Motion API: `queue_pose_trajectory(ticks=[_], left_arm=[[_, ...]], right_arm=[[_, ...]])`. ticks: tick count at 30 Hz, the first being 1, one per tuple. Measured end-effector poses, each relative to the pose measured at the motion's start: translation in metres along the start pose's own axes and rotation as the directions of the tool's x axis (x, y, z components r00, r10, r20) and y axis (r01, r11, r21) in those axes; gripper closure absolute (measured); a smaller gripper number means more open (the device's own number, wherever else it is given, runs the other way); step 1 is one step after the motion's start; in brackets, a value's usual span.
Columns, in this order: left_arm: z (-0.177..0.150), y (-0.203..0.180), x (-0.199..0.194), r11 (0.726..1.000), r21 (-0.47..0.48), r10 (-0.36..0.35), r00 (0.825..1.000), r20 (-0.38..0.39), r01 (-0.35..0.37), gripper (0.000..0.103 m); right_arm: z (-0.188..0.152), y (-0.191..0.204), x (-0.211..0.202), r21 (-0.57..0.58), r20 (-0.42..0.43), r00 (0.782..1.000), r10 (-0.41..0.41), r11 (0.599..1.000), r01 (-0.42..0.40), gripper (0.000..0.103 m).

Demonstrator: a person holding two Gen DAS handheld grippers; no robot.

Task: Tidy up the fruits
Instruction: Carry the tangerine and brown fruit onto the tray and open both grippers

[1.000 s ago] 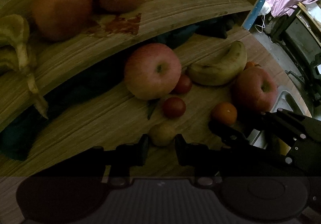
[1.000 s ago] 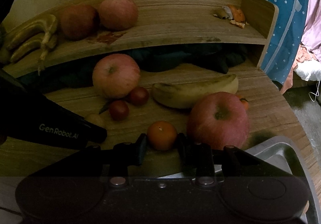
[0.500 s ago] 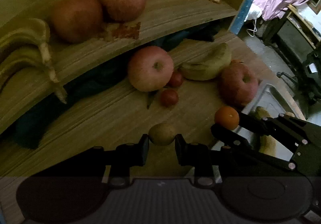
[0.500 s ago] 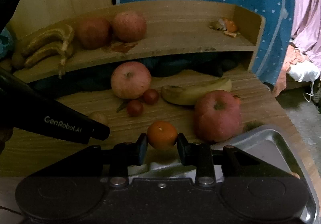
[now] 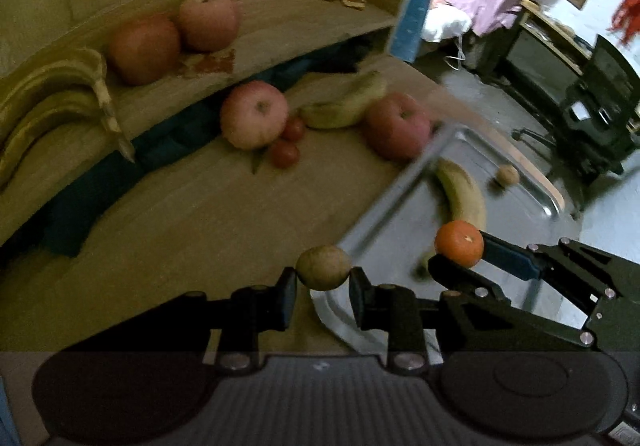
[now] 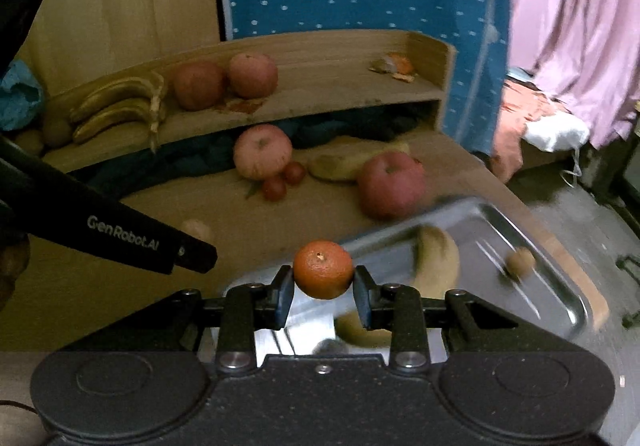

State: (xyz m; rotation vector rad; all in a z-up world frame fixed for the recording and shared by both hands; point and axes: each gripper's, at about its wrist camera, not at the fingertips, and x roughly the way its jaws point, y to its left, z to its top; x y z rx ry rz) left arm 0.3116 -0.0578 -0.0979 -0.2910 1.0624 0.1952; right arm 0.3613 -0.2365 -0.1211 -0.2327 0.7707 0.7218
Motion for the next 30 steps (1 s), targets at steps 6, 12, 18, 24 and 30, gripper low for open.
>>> queue_pose_trajectory(ticks=[6,12,18,24,30], left_arm=[[-0.024,-0.015,-0.007,0.998,0.034,-0.047,0.998,-0.031,0.048,0.072],[-0.025,-0.040,-0.004,0.994,0.074,-0.082,0.996,-0.047,0.085,0.072],[-0.012,-0.076,0.012,0.990,0.099,-0.093,0.994,-0.057,0.098,0.072],[0.009,-0.114,0.032,0.991,0.099,-0.085,0.994,-0.068,0.092,0.072],[0.026,-0.147,0.064,0.994,0.065,-0.077,0.992,-0.095,0.083,0.072]], right_arm=[[-0.024,-0.005,-0.031,0.059,-0.011,0.998,-0.064,0.996,0.064,0.069],[-0.029,-0.024,-0.045,0.086,-0.003,0.994,-0.108,0.990,0.108,0.069],[-0.032,-0.063,-0.044,0.099,-0.012,0.992,-0.123,0.987,0.123,0.069],[-0.024,-0.106,-0.036,0.098,-0.017,0.992,-0.122,0.988,0.123,0.069],[-0.021,-0.153,-0.020,0.064,-0.047,0.994,-0.095,0.993,0.098,0.069]])
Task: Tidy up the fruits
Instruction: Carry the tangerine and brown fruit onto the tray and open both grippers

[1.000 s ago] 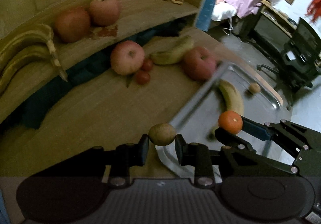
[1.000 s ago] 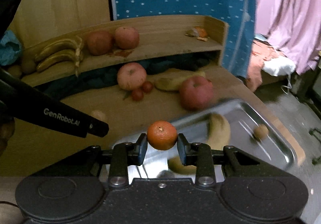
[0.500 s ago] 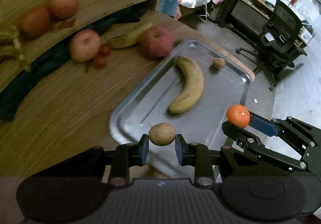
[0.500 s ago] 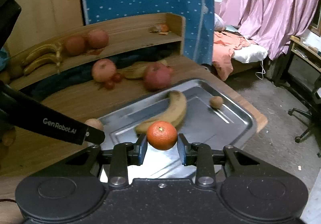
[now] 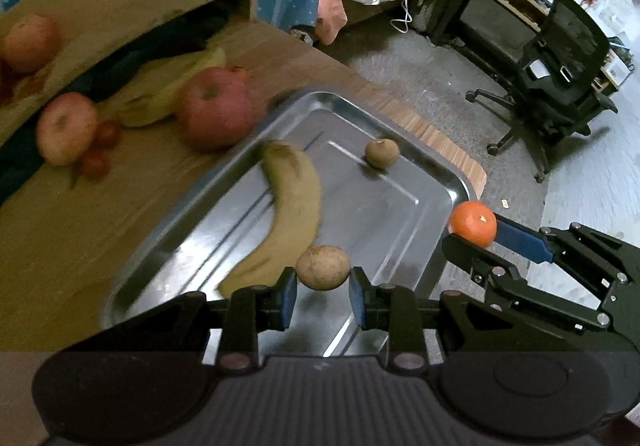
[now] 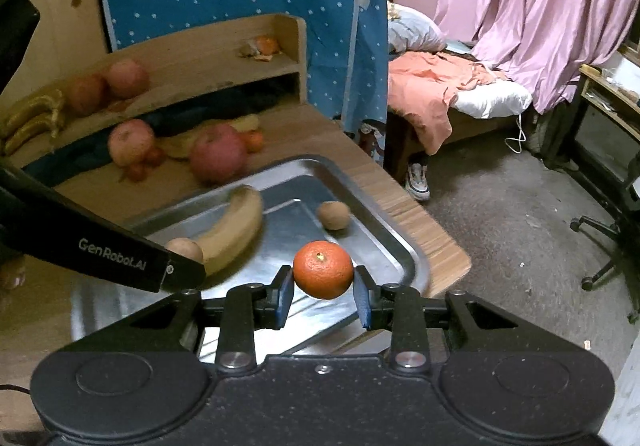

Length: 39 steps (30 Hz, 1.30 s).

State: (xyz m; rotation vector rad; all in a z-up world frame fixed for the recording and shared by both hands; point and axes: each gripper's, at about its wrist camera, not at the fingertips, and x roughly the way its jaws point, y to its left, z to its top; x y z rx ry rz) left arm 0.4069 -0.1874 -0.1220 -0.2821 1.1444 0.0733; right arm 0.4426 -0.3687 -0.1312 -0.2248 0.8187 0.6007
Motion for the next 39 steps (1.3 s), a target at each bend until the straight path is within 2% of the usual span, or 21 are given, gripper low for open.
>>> queue_pose_trajectory(ticks=[10,20,27,32,35,37,39], left_arm=[[0.029,-0.029,0.048,0.995,-0.095,0.010,1.000,-0.016,-0.011,0.072],[0.043,-0.032,0.066,0.989,-0.134,0.064,0.997,-0.043,-0.069,0.072],[0.049,-0.036,0.071,0.989,-0.131,0.068,0.996,-0.056,-0.075,0.071],[0.049,-0.036,0.068,0.989,-0.125,0.075,0.996,-0.050,-0.081,0.070],[0.048,-0.037,0.061,0.991,-0.113,0.073,0.997,-0.035,-0.076,0.059],[0.048,-0.037,0.054,0.992,-0.102,0.077,0.997,-0.017,-0.078,0.045],[0.047,-0.038,0.045,0.993,-0.091,0.080,0.997,0.009,-0.079,0.041]], right_arm=[[0.012,-0.053,0.039,-0.110,-0.057,0.997,0.053,0.992,-0.059,0.069],[0.015,-0.059,0.062,-0.154,-0.100,0.985,0.138,0.976,-0.152,0.069],[0.016,-0.063,0.065,-0.158,-0.110,0.983,0.150,0.973,-0.167,0.068],[0.016,-0.064,0.064,-0.155,-0.108,0.983,0.145,0.975,-0.161,0.063],[0.016,-0.061,0.061,-0.152,-0.095,0.986,0.134,0.977,-0.148,0.057],[0.017,-0.059,0.056,-0.151,-0.083,0.988,0.128,0.979,-0.139,0.051],[0.018,-0.057,0.052,-0.147,-0.073,0.990,0.119,0.981,-0.129,0.046]])
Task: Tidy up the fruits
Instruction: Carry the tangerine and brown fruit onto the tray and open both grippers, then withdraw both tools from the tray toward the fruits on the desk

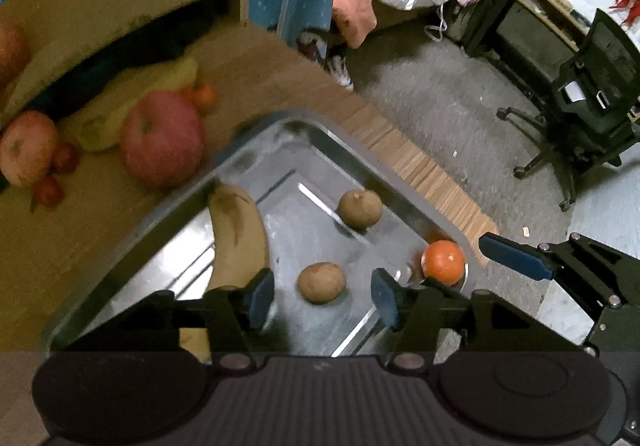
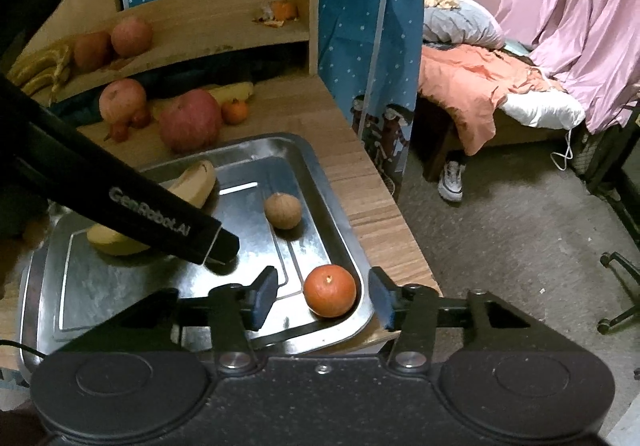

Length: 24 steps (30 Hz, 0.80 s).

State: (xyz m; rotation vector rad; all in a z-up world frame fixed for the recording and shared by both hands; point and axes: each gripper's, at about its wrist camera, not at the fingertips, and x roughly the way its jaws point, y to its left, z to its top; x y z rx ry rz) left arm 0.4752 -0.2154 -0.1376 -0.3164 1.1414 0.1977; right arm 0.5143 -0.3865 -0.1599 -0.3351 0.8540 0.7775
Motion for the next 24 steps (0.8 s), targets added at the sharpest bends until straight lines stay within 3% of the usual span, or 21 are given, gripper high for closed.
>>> queue_pose_trajectory(ticks=[4,10,24], left_arm=[[-0.002,0.004,-0.021,1.000,0.014,0.006,0.998,0.062,-0.006,0.018],[-0.010,0.026,-0.052,0.999,0.010,0.033,0.992,0.123,-0.035,0.003],[-0.055,0.134,-0.096,0.983,-0.086,0.172,0.981,0.092,-0.164,0.000]], right_arm=[[0.001,0.005,-0.012,0.024,0.019,1.000,-0.020,1.000,0.019,0.027],[0.001,0.023,-0.036,0.075,0.047,0.997,-0.056,0.996,0.052,0.010],[-0.015,0.105,-0.057,0.132,-0.033,0.994,-0.105,0.985,0.108,0.001]])
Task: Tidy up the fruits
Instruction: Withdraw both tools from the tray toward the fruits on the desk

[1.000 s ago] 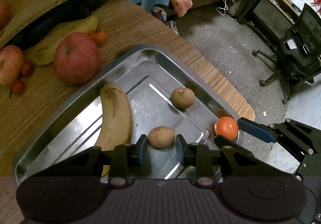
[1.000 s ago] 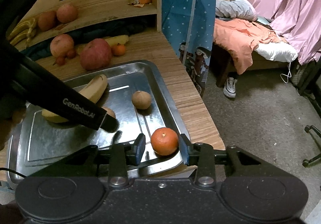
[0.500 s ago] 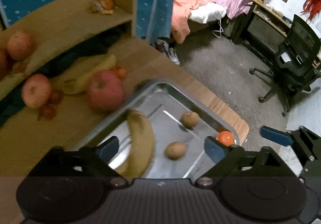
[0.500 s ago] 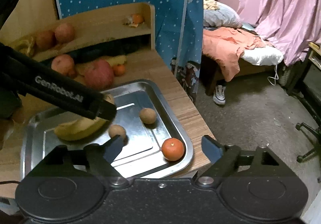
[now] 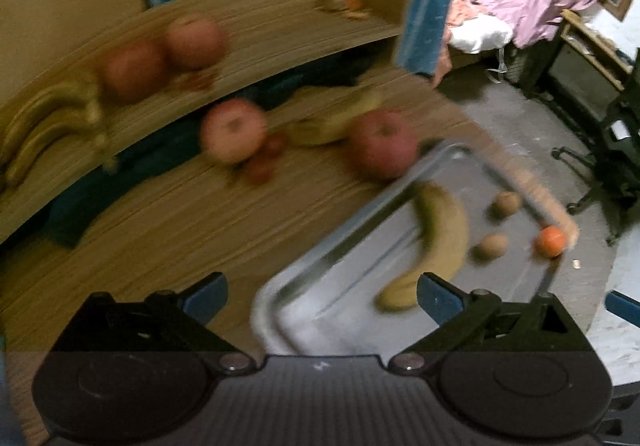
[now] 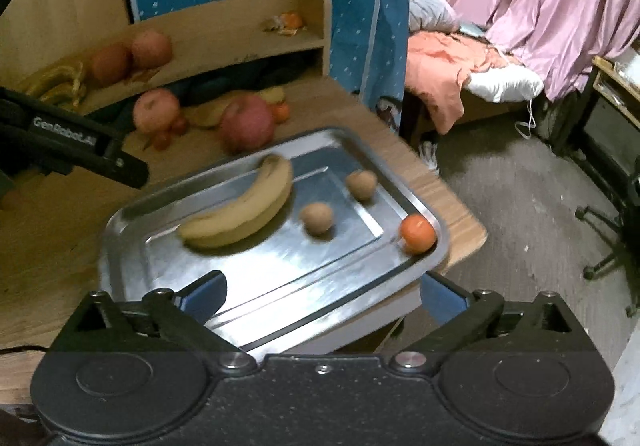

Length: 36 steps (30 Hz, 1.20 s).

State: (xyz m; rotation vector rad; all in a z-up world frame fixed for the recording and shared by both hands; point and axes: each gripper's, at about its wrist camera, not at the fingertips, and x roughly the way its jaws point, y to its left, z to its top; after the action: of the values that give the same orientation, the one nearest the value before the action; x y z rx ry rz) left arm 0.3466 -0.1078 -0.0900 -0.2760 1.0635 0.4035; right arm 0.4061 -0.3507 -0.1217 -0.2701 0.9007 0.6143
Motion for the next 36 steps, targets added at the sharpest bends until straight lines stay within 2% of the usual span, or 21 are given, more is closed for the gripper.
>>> queue_pose_trajectory(ticks=[9,19,28,36], left_arm=[[-0.024,0.061,-0.010,0.999,-0.002,0.036,0.999,-0.025,-0.036,0.000],[-0.041,0.107,-0.018,0.999,0.029,0.045,0.999,-0.028,-0.045,0.000],[-0.046,0.150,-0.033,0.996,-0.077,0.045,0.999,0.015,-0.044,0.000],[-0.052,0.174,-0.030,0.980,-0.185,0.070,0.998,0.006,-0.068,0.000]], right_arm=[[-0.022,0.058,-0.009,0.036,-0.037,0.999,-0.007,0.999,0.009,0.001],[-0.031,0.117,-0.018,0.034,-0.016,1.000,0.008,0.999,-0.007,0.001],[-0.008,0.151,-0.025,-0.083,0.044,0.999,0.027,0.996,-0.024,0.001],[0.011,0.165,-0.021,-0.198,0.061,0.995,0.073,0.978,-0.059,0.001]])
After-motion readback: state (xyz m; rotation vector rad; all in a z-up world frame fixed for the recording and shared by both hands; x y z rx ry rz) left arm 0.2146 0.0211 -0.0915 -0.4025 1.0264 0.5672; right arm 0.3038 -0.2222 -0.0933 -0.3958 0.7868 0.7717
